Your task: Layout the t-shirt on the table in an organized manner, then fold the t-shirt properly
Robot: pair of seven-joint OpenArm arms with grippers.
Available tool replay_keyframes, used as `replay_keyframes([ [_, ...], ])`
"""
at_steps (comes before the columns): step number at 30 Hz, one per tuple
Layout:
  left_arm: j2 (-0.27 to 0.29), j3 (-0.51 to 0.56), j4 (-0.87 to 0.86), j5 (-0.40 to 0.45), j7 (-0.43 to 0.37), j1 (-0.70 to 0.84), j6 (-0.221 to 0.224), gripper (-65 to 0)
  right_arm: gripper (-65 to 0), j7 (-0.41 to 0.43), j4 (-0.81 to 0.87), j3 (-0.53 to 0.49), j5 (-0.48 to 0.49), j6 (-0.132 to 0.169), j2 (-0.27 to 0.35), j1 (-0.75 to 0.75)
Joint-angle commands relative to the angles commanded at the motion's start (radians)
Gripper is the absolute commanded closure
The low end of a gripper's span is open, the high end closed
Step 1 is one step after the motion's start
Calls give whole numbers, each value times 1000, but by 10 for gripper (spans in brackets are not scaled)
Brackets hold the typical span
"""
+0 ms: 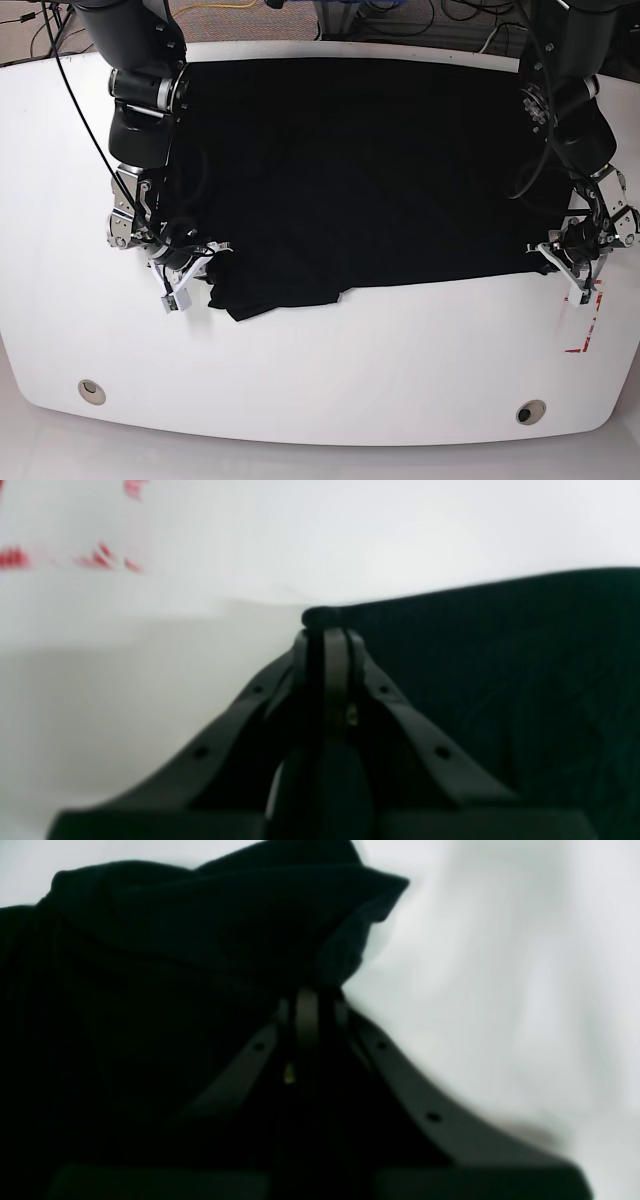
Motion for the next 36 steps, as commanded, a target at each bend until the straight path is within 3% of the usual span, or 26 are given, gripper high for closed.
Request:
replay_keyframes([
  [16, 25, -5, 241, -8, 75, 80, 0, 0, 0, -267, 551, -80, 5, 0, -6, -150],
  [23, 21, -5, 371, -106, 86, 160, 0, 0, 0, -384, 769, -77, 9, 0, -2, -219],
  [36, 18, -5, 568, -198, 121, 304, 0, 0, 0, -535, 1109, -75, 9, 0, -6, -400],
])
